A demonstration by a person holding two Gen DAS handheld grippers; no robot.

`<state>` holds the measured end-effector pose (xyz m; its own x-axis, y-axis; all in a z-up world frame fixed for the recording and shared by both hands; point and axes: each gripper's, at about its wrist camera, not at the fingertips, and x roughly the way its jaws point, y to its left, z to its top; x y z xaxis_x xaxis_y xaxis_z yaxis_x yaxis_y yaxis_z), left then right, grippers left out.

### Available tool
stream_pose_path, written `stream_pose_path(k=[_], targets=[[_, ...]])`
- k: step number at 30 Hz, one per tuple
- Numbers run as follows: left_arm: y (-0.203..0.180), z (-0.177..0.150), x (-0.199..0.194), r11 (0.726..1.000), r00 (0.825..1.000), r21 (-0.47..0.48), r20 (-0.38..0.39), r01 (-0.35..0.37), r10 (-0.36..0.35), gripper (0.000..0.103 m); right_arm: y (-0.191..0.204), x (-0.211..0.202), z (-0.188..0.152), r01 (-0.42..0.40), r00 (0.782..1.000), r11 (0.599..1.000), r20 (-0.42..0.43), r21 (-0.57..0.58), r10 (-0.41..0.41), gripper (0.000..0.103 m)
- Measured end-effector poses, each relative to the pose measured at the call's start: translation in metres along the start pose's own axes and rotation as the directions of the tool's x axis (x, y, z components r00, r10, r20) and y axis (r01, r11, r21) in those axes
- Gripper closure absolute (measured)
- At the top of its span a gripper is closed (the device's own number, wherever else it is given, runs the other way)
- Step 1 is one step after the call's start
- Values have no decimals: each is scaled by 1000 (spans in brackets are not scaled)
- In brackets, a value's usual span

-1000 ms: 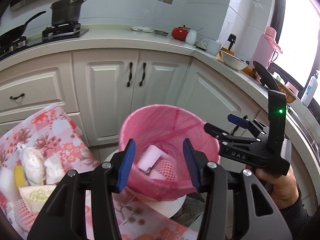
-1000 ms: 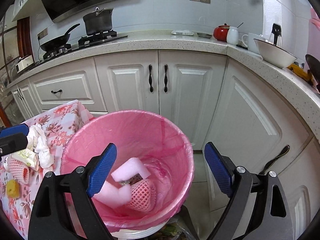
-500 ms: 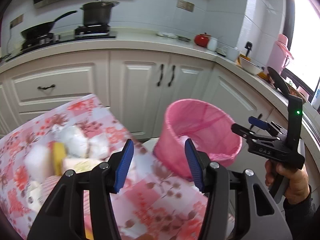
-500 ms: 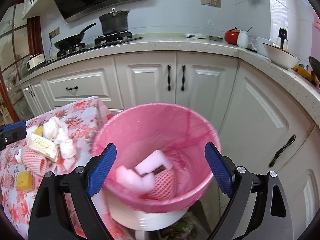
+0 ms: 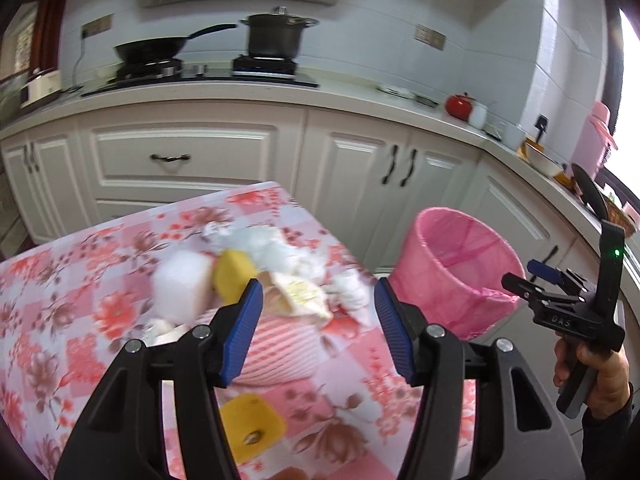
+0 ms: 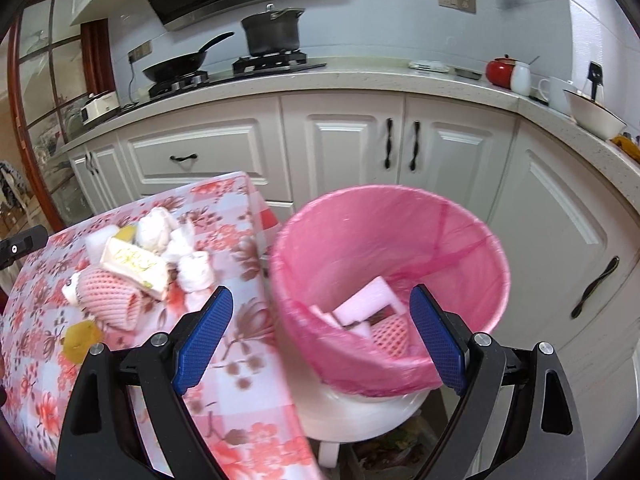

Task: Collect trash
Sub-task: 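Move both tools back over the table toward the remaining trash, then grasp the folded paper cup with the right tool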

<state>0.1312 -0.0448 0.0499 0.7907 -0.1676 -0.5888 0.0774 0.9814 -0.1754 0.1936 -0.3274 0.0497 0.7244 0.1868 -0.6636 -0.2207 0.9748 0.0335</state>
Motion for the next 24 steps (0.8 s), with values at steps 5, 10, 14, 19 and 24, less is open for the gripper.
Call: stream_pose_path(k=[5, 10, 14, 19, 24], targets=[[32, -11, -13, 998, 999, -58, 6, -35, 35, 46, 31, 1, -1, -37, 999, 999, -13, -39, 37, 18], [56, -19, -21, 993, 998, -94, 9, -68, 70, 46, 63, 4, 1, -81, 997, 994, -18, -69, 80, 18], [69, -23, -24, 990, 996, -113, 9, -88, 89, 46, 86, 10, 4, -106, 994, 990, -27, -88, 104, 18], [83, -29, -24, 986, 995, -138, 2, -98, 100, 46, 120, 21, 8, -140, 990, 982, -42, -127, 135, 18], [94, -32, -22, 981, 994, -160, -2, -109, 110, 46, 150, 38, 14, -166, 985, 973, -65, -158, 158, 18]])
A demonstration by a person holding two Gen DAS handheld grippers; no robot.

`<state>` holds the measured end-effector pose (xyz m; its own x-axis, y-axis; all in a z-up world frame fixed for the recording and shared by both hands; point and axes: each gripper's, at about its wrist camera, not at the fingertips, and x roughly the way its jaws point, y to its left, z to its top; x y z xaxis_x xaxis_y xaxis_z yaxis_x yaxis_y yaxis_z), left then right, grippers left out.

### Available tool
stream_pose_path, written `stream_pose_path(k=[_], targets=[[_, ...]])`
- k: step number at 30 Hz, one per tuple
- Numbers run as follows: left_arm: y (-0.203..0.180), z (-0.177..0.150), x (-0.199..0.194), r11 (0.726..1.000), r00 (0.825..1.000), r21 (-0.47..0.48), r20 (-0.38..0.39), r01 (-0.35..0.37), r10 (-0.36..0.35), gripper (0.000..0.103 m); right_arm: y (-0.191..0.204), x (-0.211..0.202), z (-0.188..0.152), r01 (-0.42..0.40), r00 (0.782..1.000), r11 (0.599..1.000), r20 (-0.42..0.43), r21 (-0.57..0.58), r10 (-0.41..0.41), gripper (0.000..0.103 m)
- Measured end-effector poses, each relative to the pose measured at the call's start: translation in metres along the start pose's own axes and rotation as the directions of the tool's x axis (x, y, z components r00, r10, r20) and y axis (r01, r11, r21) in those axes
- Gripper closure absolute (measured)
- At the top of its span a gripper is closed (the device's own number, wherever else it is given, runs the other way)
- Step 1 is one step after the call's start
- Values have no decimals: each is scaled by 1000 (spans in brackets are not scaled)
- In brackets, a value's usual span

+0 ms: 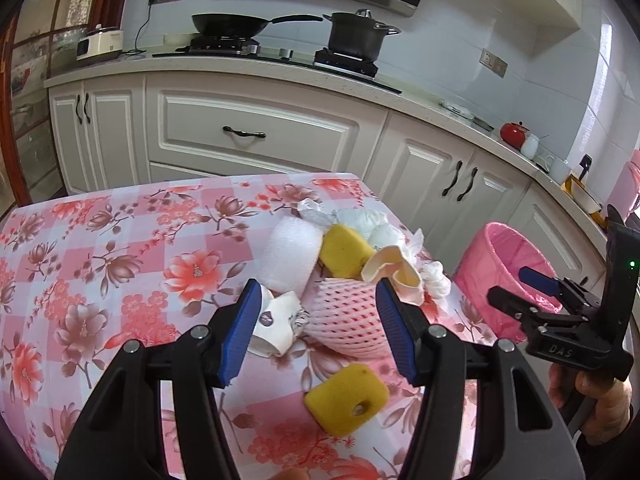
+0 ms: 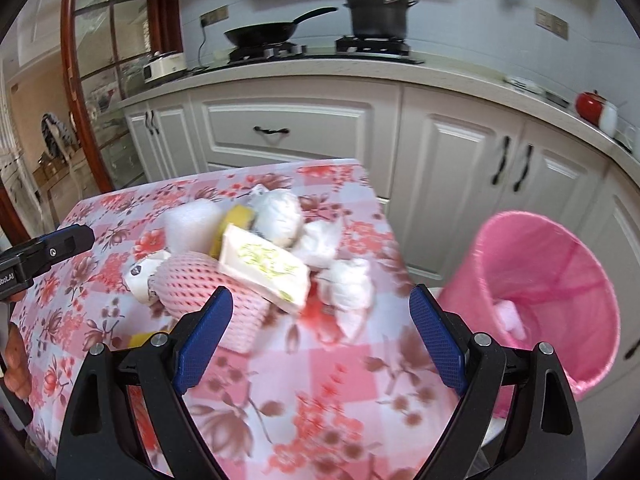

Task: Collect trash
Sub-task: 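Grasp the folded paper cup with the right tool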

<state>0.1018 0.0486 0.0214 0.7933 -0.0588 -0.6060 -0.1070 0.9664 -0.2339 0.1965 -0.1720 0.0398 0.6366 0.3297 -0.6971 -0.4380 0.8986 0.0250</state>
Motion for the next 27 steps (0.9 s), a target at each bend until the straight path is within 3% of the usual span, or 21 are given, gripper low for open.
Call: stream_pose_path(k=[21, 23, 25, 27], targets=[[42, -5, 11, 996, 999, -81, -26, -35, 33, 46, 47, 89, 31, -6, 995, 999, -100, -52, 1, 19], [42, -6, 12, 996, 999, -78, -29, -34, 32, 46, 47, 95, 28, -3, 993, 999, -117, -53, -3, 24], [42, -7, 13, 996, 999, -79, -31, -35, 32, 46, 45, 100, 25, -6, 990, 999, -139, -53, -1, 39], [42, -8, 14, 996, 999, -80, -34, -33, 30, 46, 44, 104, 22, -16, 987, 999, -158, -51, 7, 47]])
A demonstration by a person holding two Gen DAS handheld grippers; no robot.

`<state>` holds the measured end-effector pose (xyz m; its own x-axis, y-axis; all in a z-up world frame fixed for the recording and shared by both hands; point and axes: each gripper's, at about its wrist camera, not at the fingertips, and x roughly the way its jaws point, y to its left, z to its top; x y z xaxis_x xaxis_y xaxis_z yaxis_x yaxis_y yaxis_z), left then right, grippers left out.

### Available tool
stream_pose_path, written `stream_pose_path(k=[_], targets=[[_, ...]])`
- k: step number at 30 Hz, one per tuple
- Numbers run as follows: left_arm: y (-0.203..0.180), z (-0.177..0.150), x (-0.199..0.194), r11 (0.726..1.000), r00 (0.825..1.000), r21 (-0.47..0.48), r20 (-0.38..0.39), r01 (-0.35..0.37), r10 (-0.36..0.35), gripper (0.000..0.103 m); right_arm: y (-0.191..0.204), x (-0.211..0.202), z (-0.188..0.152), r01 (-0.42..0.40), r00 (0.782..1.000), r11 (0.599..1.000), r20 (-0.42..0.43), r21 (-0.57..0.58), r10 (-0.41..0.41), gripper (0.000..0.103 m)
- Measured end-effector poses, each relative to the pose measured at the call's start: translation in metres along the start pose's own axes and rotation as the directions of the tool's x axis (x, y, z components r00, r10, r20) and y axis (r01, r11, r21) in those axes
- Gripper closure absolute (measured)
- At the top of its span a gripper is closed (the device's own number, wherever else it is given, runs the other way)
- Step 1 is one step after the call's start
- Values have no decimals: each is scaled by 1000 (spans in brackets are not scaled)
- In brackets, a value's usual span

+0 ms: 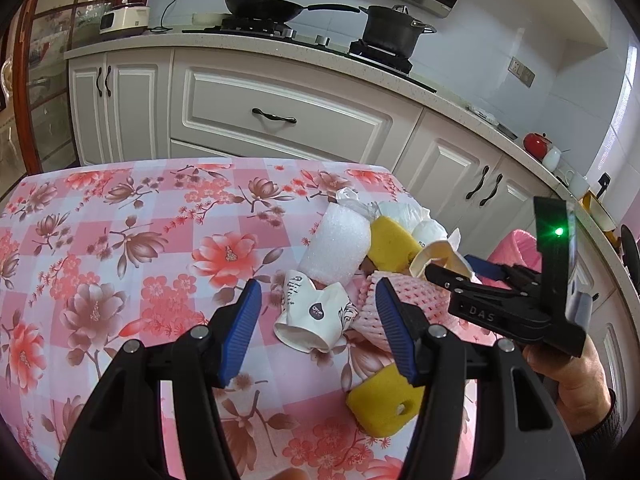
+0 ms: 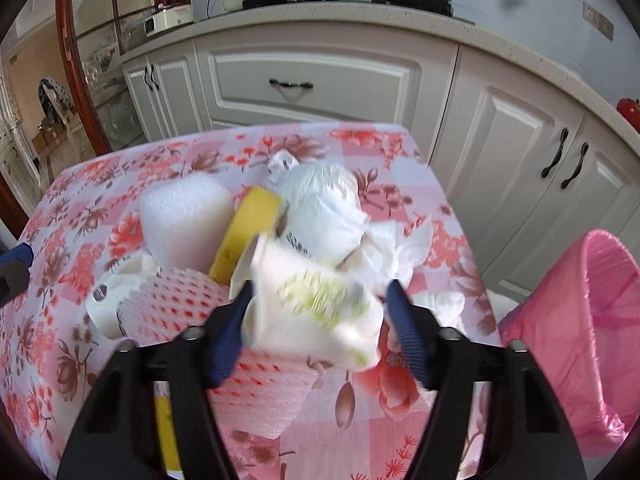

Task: Collect trash
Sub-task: 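Grasp the folded paper cup with the right tool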

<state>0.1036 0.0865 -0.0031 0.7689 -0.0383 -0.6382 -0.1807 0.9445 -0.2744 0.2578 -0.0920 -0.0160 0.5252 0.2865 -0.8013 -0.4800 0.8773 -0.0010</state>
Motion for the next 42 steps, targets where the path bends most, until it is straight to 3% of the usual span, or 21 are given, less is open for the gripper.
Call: stream_pose_path(k=[3, 11, 15, 33, 37, 42], targets=[[-1, -1, 3, 1000, 1000, 2, -6, 0, 0, 46, 1, 3, -5, -12, 1000, 1000, -10, -12, 11, 59], [-5, -3, 10, 1000, 1000, 9, -19, 5, -4, 46, -8, -7, -19, -29, 1000, 1000, -6, -6, 29, 68], [-9, -4, 14, 1000, 1000, 18, -25, 8, -8, 46, -14, -15, -28, -43, 999, 999, -6, 1, 43, 79], [-50, -10, 40, 994, 994, 72, -80, 80, -74, 46, -32, -41, -57, -89, 996, 995, 10, 32, 89, 79], [-62, -15, 50, 991, 988, 69, -112, 115, -107, 35, -35, -49, -63, -99, 995, 994, 13, 35, 99, 79], [-79, -18, 61, 987, 982, 83, -142, 135, -122, 33, -42, -60, -71, -102, 995, 994, 25, 47, 101, 79]])
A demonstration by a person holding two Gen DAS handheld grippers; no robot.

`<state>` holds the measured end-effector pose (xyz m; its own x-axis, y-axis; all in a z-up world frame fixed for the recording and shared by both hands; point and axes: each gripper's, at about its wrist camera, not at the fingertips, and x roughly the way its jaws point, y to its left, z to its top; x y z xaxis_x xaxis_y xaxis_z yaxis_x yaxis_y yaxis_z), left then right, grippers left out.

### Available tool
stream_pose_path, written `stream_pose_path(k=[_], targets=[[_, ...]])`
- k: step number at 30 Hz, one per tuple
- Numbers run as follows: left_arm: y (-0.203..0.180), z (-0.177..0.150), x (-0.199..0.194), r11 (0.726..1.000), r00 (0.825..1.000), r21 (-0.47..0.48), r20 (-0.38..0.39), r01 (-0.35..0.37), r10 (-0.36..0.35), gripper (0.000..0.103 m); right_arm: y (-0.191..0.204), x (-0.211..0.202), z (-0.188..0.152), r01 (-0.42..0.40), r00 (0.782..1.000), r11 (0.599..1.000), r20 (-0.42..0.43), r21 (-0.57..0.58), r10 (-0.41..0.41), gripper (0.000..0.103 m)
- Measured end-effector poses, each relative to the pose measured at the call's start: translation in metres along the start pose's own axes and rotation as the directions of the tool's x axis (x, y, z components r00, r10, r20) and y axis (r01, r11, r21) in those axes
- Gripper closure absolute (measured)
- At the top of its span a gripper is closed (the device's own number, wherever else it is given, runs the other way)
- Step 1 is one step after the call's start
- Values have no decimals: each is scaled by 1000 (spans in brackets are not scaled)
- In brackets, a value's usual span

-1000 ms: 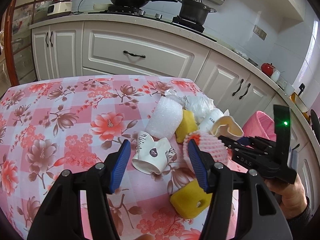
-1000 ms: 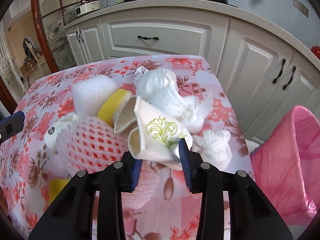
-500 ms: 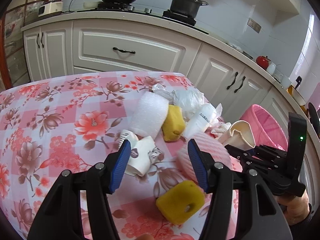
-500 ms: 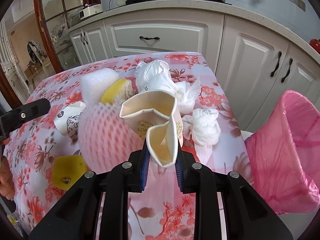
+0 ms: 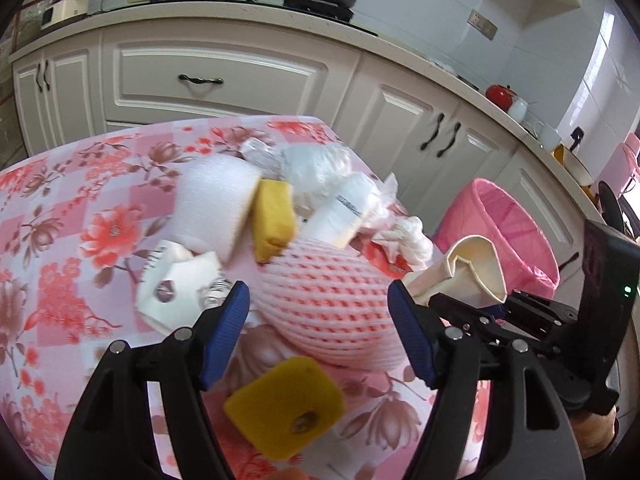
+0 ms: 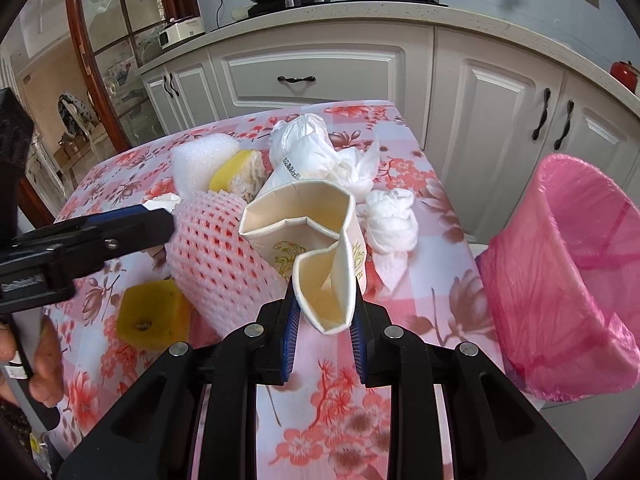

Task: Collect trash
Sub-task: 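Grasp the folded paper cup with the right tool, then grasp the pink foam fruit net with the left tool while the right tool holds the cup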

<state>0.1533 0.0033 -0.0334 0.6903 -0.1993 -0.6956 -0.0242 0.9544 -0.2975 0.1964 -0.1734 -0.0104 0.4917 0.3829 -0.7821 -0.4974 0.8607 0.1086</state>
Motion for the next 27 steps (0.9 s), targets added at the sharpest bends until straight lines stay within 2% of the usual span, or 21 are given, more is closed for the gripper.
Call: stream_pose_path(k=[4, 7, 12, 14, 15, 16, 17, 20, 27], targets=[[-10, 0, 10, 1000, 1000, 8, -21, -1, 2, 29, -7, -14, -3, 13, 1000, 1000, 24, 4, -13, 79], [-12, 1, 22, 999, 998, 9, -53, -30, 31, 23, -13, -27, -4, 16, 999, 1000, 45, 13, -17, 79], [-12, -3, 40, 998, 990, 10, -123, -63, 64, 25, -25, -43, -5, 23, 997, 999, 72, 31, -25, 79], [-13, -4, 43, 997, 988, 17, -133, -74, 76, 47, -30, -46, -7, 24, 997, 999, 74, 44, -28, 79], [-13, -5, 45, 997, 987, 21, -142, -75, 77, 52, -31, -47, -7, 24, 997, 999, 74, 49, -28, 79], [-13, -6, 47, 997, 986, 23, -149, -74, 77, 65, -32, -48, -8, 24, 997, 998, 75, 53, -28, 79], [-14, -7, 47, 998, 986, 27, -153, -64, 68, 70, -34, -48, -9, 25, 997, 998, 75, 58, -29, 79], [-18, -8, 44, 997, 987, 50, -147, -63, 69, 77, -39, -52, -10, 27, 996, 997, 79, 68, -33, 79], [-25, -1, 21, 997, 994, 56, -96, -51, 57, 78, -48, -64, -5, 33, 993, 996, 110, 86, -42, 79]])
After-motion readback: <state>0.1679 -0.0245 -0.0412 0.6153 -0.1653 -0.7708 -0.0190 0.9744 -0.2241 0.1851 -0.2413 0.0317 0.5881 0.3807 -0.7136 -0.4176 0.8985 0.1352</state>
